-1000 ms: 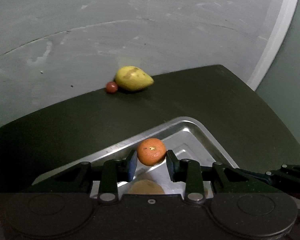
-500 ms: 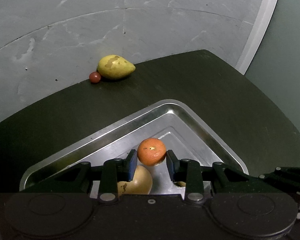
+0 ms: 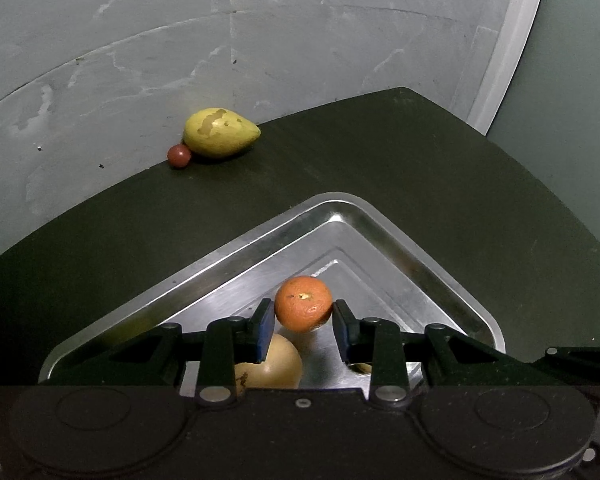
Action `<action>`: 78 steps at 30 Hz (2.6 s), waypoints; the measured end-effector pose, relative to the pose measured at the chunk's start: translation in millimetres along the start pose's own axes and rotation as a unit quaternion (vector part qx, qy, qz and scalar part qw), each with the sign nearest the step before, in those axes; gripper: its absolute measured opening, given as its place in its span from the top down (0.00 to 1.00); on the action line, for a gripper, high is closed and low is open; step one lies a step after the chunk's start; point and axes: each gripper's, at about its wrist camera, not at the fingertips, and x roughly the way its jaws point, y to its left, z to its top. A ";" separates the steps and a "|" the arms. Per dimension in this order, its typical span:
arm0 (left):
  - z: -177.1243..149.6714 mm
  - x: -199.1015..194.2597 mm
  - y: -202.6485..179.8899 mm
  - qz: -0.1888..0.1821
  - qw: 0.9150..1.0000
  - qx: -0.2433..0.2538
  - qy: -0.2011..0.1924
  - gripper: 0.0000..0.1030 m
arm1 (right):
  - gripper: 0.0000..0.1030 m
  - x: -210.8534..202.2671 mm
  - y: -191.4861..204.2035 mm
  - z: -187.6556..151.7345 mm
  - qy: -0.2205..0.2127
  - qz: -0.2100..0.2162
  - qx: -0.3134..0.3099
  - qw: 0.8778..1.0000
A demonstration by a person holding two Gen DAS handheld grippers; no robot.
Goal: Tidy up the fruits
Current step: 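Carry the tangerine with the left tool while the right tool carries the cherry tomato over the tray, then open both tools, releasing the tangerine and cherry tomato into the tray, then move both open tools back toward the yellow mango and last cherry tomato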
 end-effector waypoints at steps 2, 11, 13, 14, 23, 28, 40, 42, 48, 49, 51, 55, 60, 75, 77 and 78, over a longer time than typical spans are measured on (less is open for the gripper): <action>0.0 0.7 -0.4 0.001 1.000 0.000 0.001 0.67 | 0.75 0.5 -0.1 -0.6 0.001 0.001 0.001 1.000; 0.6 3.2 -3.4 0.008 1.000 0.003 0.004 0.67 | 0.75 5.5 -2.7 -1.3 0.006 0.005 0.002 1.000; 0.5 3.3 -3.6 0.009 1.000 0.003 0.004 0.67 | 0.75 5.6 -3.1 -1.6 0.007 0.006 0.002 1.000; 0.4 3.3 -3.7 0.009 1.000 0.002 0.005 0.67 | 0.75 5.6 -3.4 -1.9 0.007 0.006 0.002 1.000; 1.0 3.8 -4.6 0.011 1.000 0.000 0.008 0.67 | 0.74 4.3 -5.4 -3.6 0.008 0.008 0.004 1.000; 1.3 1.9 -2.2 0.007 1.000 -0.005 0.009 0.65 | 0.71 2.5 -6.3 -3.8 0.007 0.007 0.004 1.000; 0.3 -23.5 17.6 -0.009 0.999 -0.043 -0.017 0.19 | 0.27 -10.7 -1.4 -0.4 0.005 0.007 -0.004 1.000; -2.4 -32.1 23.2 -0.009 0.998 -0.050 -0.022 0.10 | 0.18 -12.5 -0.3 0.7 0.007 0.011 -0.008 1.000; -17.6 -56.0 35.1 0.008 0.997 -0.062 -0.036 0.01 | 0.02 -13.0 5.7 1.7 0.022 0.021 -0.025 0.999; -21.7 -60.4 37.3 0.014 0.997 -0.065 -0.039 0.01 | 0.01 -12.6 6.7 2.4 0.025 0.022 -0.029 0.999; -28.7 -68.3 42.3 0.024 0.996 -0.072 -0.045 0.01 | 0.00 -11.6 8.9 3.7 0.031 0.023 -0.039 0.999; -43.5 -80.5 52.7 0.053 0.993 -0.086 -0.054 0.01 | 0.00 -10.3 14.7 5.7 0.040 0.024 -0.058 0.997; -57.4 -87.1 72.9 0.088 0.989 -0.113 -0.043 0.01 | 0.00 -6.3 20.6 10.5 0.051 0.025 -0.084 0.995; -63.7 -80.6 106.8 0.158 0.970 -0.183 -0.006 0.01 | 0.00 9.9 32.0 23.9 0.051 0.047 -0.126 0.990; -59.2 -78.8 109.1 0.162 0.969 -0.184 -0.008 0.01 | 0.00 13.5 32.4 26.6 0.051 0.048 -0.129 0.989; -56.8 -76.9 109.9 0.165 0.969 -0.184 -0.009 0.01 | 0.00 14.3 31.6 28.4 0.050 0.048 -0.131 0.989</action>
